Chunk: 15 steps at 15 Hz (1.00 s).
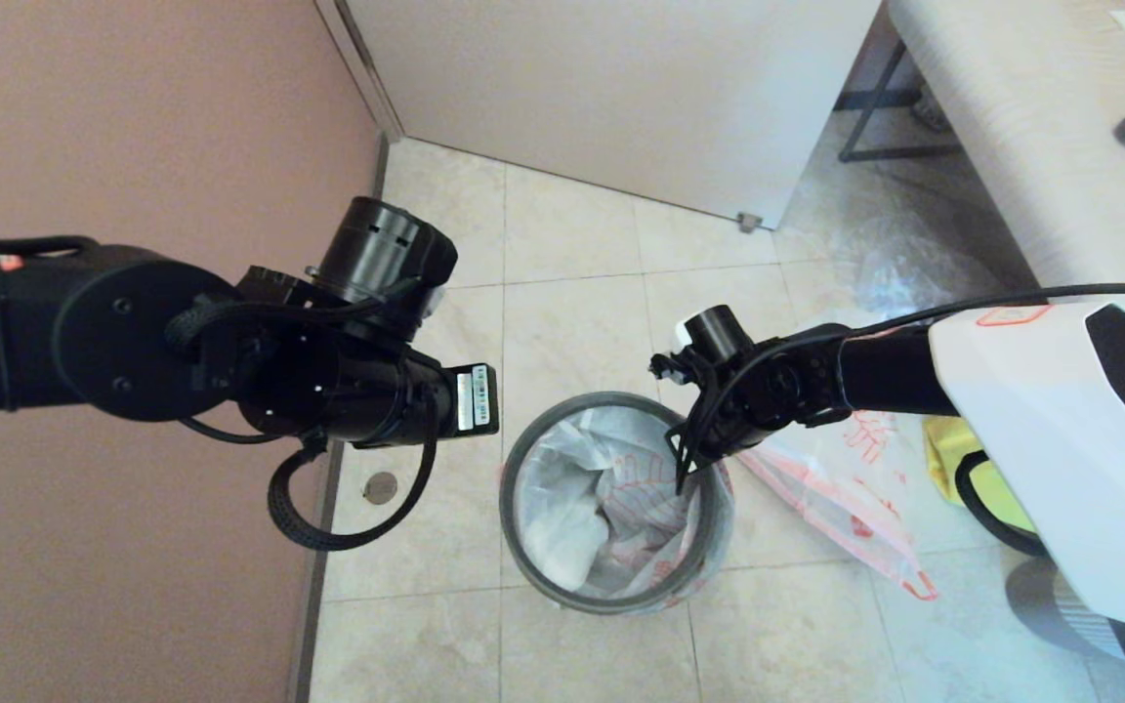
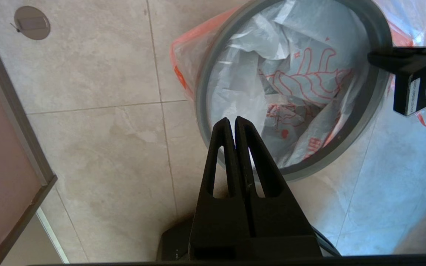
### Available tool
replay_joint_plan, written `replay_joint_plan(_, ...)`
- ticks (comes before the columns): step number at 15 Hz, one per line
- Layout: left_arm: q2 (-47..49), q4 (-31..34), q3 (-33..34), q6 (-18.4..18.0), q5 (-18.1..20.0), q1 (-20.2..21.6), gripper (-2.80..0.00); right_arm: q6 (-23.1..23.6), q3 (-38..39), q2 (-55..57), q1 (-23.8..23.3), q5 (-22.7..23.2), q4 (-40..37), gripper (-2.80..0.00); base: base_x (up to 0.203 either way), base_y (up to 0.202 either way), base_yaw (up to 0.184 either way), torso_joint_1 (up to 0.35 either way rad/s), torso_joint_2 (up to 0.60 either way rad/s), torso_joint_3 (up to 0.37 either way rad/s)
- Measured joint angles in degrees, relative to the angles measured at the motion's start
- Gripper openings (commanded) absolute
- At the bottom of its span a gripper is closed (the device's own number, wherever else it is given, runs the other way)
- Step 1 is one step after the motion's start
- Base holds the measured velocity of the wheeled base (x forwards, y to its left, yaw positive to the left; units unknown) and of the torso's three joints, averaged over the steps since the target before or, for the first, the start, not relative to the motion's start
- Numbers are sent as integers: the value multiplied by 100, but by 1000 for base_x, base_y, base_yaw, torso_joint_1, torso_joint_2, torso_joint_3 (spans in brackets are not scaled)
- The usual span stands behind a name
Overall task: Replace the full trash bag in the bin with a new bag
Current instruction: Place the trash can ring on the trash can
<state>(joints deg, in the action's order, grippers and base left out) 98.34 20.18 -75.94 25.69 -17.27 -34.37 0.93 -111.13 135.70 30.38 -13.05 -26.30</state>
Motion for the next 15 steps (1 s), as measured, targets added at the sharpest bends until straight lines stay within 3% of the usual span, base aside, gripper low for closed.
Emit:
replay_joint_plan(8,107,11,-2,-10,7,-17,-280,215,7,-40,-18,-357,37,-280,0,0,0,0,0,0)
replay_joint_plan(15,138,11,0,-9,0,-37,-280,229,57,-191,75,-404,26,-280,0,0,0,0,0,0)
